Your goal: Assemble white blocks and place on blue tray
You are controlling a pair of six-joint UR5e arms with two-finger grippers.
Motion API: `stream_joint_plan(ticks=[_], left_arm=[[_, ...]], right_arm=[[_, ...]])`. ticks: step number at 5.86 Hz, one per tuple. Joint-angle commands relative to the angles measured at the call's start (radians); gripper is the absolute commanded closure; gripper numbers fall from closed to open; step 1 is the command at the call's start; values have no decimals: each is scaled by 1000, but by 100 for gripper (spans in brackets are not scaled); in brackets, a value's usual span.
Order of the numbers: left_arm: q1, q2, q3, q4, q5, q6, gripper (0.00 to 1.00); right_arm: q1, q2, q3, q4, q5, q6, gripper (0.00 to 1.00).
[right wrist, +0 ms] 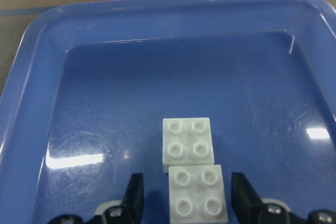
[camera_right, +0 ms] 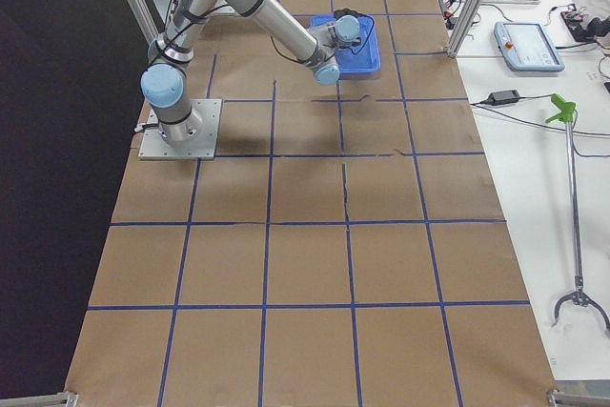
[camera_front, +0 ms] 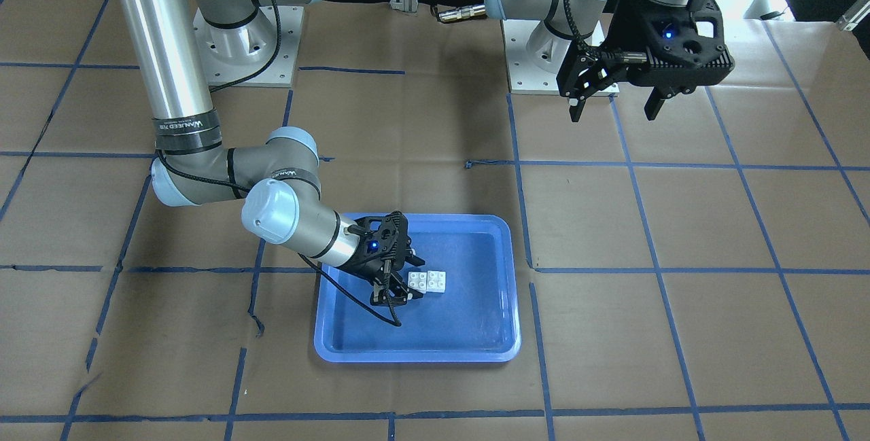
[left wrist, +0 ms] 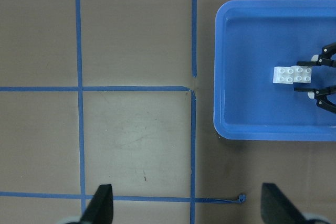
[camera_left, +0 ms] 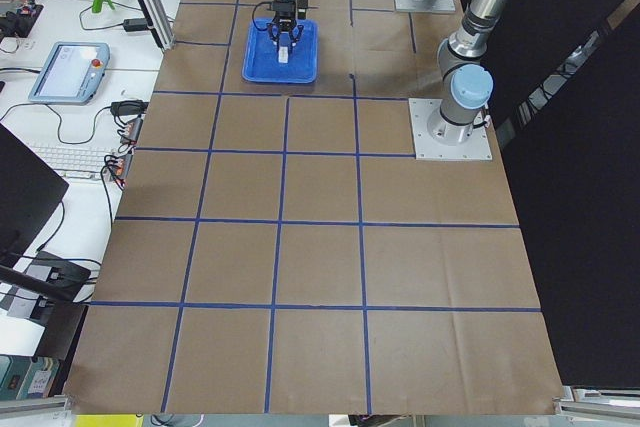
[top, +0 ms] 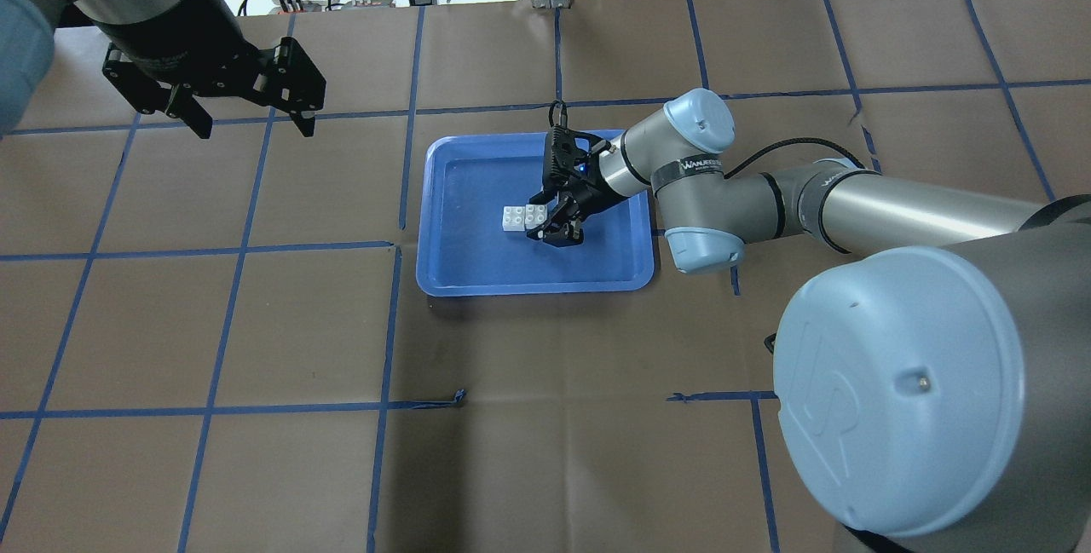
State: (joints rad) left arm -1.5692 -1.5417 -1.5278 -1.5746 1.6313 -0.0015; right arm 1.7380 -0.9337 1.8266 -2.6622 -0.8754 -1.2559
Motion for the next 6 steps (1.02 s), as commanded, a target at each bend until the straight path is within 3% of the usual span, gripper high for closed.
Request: stream_joint_plan(ticks=[1, 2, 3, 5, 6], left_arm=[[0, 0, 0, -1, 1, 0, 0], [0, 0, 0, -1, 1, 0, 0], [0, 0, 0, -1, 1, 0, 0], [0, 0, 0, -1, 1, 0, 0], [0, 0, 0, 1, 1, 0, 0]], right_arm=[[-2, -10, -10, 2, -5, 33, 0], [-6, -23, -12, 5, -14, 82, 0], [-18, -74, -15, 81, -26, 139, 0], [-52, -219, -15, 276, -176, 253, 0], [-76, -252, -17, 278, -236, 318, 0]])
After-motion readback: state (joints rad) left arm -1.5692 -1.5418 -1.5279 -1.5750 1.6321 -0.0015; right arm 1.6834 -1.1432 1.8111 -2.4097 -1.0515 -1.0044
